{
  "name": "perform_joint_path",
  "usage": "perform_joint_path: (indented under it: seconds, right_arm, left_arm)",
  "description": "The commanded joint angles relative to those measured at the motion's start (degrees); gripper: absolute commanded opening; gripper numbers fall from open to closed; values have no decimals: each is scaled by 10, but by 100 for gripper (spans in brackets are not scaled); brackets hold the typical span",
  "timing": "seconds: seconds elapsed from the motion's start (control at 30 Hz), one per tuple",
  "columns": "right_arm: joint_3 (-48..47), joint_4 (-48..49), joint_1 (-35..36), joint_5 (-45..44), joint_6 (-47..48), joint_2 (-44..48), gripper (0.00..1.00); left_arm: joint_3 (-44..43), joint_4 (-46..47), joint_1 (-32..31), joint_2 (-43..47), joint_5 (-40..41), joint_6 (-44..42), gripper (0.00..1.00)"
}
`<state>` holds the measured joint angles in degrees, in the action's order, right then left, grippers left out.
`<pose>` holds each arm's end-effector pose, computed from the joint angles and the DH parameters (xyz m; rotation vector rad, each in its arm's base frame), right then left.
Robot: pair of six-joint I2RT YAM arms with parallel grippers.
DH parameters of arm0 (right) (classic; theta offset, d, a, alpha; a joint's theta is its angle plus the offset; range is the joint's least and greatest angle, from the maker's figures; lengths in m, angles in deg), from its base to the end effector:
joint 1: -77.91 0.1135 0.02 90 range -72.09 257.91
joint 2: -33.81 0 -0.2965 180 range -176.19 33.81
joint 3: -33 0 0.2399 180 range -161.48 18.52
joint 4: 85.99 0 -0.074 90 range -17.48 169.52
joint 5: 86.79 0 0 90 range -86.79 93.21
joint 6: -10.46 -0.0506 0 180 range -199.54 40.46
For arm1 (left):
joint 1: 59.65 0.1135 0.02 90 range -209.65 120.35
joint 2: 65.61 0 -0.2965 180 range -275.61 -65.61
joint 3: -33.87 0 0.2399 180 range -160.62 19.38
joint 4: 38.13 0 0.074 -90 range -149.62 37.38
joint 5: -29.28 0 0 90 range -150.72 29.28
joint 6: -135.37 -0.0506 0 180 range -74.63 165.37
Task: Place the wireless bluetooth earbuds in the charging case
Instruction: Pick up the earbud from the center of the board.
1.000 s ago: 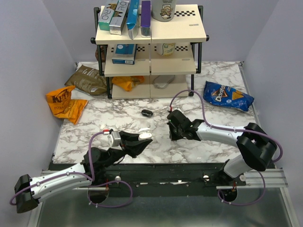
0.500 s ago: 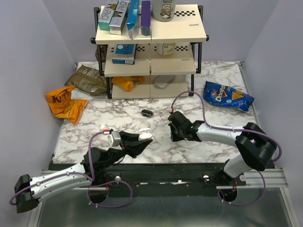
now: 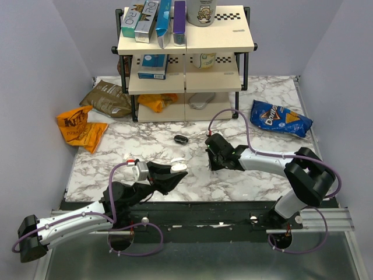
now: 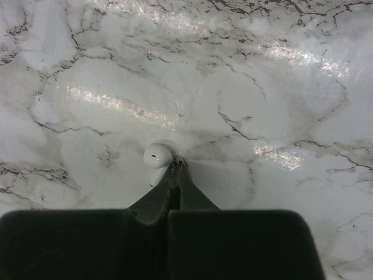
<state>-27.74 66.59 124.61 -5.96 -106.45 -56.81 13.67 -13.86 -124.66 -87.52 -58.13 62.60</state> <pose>0.2104 0.2115 0.1862 -0.3831 2.5489 0.2874 0.0442 -0.0894 0.2648 0.4745 1.1773 -1.2284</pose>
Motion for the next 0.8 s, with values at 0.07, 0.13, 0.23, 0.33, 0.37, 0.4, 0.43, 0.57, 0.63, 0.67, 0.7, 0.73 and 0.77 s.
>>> perform_joint_path:
  seconds: [0.07,0.13,0.23,0.33,0.37,0.4,0.43,0.57,0.63,0.67,0.7,0.73,0.77]
  right_arm:
    - [-9,-28,-8,-58,26,3,6]
    - [-3,-43,-8,-73,18,26,27]
    - [-4,-57,-8,-90,6,57,47]
    - [-2,-36,-7,-68,-2,82,54]
    - [1,-24,-8,-56,0,87,55]
    - [2,-6,-7,-34,-5,90,58]
    - [-4,-3,-8,-24,-7,87,59]
    - [-44,-15,-8,20,-6,42,60]
    - [-54,-28,-8,30,-7,15,60]
    - [-58,-29,-8,33,-10,9,60]
    - [-59,-32,-7,33,-14,4,59]
    - [-59,-33,-7,34,-16,-1,59]
    - [-60,-34,-8,36,-17,-8,59]
  left_arm:
    - [2,1,-4,4,11,3,0]
    - [2,-1,-3,7,14,3,0]
    - [2,0,-3,6,19,0,0]
    - [1,5,-3,1,26,-1,0]
    - [0,4,-4,-1,27,-1,0]
    - [-1,4,-4,-1,27,-1,0]
    - [-3,3,-4,-3,27,-1,0]
    - [-5,3,-3,-6,28,0,0]
    - [-5,2,-4,-6,27,2,0]
    - [-5,3,-3,-7,27,3,0]
    - [-5,1,-3,-6,27,3,0]
    - [-5,-1,-4,-5,27,4,0]
    - [-5,-2,-4,-3,27,4,0]
